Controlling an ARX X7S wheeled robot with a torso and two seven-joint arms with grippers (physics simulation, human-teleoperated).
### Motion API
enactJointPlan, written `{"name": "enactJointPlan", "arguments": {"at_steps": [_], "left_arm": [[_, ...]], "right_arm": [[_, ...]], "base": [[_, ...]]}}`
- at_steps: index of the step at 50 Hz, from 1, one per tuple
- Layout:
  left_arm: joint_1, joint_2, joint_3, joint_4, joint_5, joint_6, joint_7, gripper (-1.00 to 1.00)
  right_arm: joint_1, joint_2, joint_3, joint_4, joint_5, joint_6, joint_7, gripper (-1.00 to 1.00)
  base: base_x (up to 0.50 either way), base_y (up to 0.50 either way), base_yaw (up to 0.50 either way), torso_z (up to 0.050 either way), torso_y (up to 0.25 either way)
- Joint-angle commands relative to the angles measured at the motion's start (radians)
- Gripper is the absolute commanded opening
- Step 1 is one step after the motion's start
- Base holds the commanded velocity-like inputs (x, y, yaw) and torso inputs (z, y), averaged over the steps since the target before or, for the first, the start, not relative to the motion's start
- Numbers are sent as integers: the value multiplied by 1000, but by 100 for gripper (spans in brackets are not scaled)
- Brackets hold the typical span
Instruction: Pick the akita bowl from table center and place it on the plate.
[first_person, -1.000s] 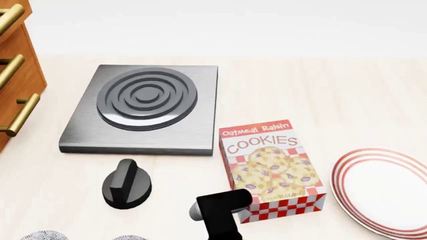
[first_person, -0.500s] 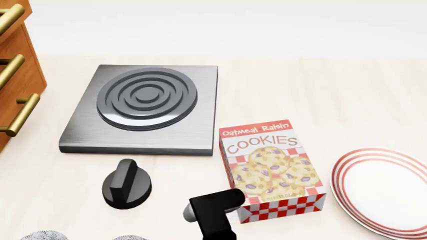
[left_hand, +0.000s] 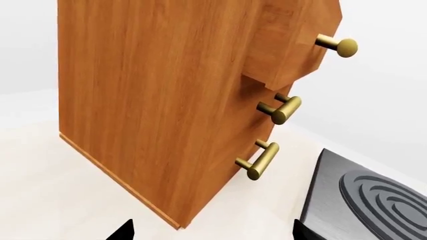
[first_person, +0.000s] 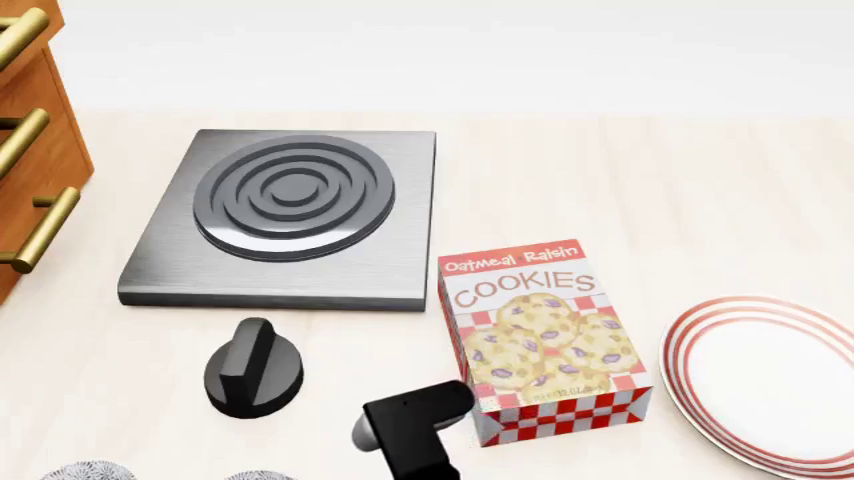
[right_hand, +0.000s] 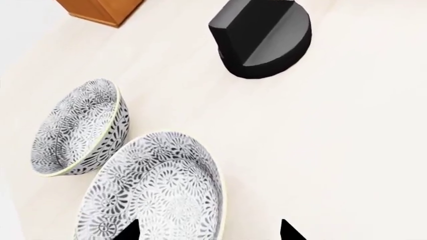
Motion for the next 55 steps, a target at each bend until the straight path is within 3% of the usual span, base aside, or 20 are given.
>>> {"name": "enactJointPlan", "arguments": {"at_steps": [1,55], "left_arm": [[22,22,-14,-15,1,59,34,100],[34,5,-7,-12,-29,72,15,100]], "right_arm": [[17,-27,-9,62,-23,-21,-42,100],[77,-48,-57,193,-42,-71,-90,100]], "base": [[0,0,0,0,0],[0,0,0,0,0]]}}
